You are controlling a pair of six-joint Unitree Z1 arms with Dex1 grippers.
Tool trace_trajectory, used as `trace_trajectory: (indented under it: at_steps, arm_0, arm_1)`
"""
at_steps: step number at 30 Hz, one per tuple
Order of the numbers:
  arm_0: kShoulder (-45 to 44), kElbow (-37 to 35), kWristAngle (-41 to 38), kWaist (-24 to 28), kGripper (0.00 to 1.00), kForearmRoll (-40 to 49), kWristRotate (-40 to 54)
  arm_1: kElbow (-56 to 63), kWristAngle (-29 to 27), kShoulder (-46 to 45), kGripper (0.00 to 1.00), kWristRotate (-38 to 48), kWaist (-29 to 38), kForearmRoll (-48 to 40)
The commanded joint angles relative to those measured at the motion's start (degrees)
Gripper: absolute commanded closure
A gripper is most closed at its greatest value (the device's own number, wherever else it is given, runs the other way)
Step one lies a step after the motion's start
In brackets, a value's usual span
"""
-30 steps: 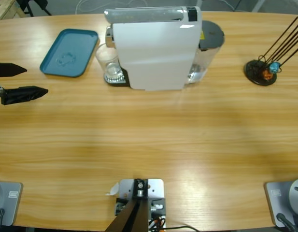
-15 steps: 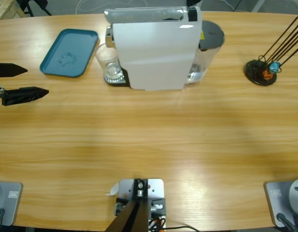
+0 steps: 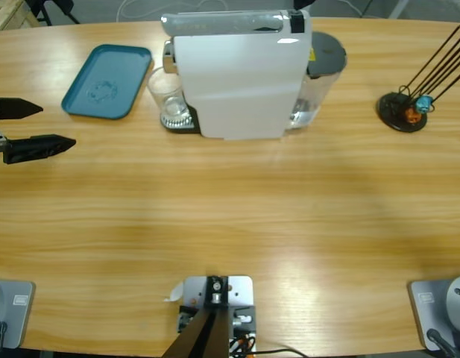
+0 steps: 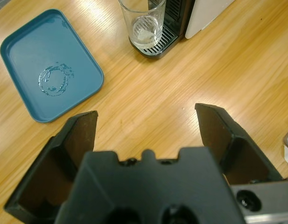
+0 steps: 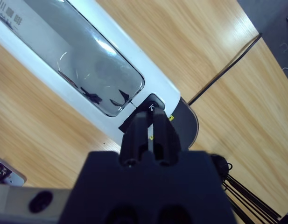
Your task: Pour coffee
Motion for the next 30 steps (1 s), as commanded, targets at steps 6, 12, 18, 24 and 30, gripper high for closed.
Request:
trace_trajectory:
  at_steps: [6, 12, 18, 24, 30]
  arm_0:
    - [1.66, 1.56, 1.01, -0.7, 0.087, -0.04, -0.9]
    - [1.75, 1.56, 1.01, -0.78, 0.087, -0.04, -0.9]
    - [1.75, 1.56, 1.01, -0.8, 0.087, -0.04, -0.9]
    - [1.77, 1.56, 1.01, -0.87, 0.087, -0.03, -0.9]
    - [1.86, 1.56, 1.01, -0.87, 0.087, 0.04, -0.9]
  arm_1:
    - [-1.11, -2.16, 4.71, 1.0, -1.32, -0.17, 0.97]
    - [-1.11, -2.93, 4.44, 1.0, -1.72, -0.66, 1.34]
    - [-1.11, -3.04, 3.92, 1.0, -1.74, -0.69, 1.6]
    - [-0.59, -2.68, 3.93, 1.0, -1.33, -0.61, 1.53]
    - [0.49, -2.51, 4.09, 1.0, -1.07, -0.03, 1.09]
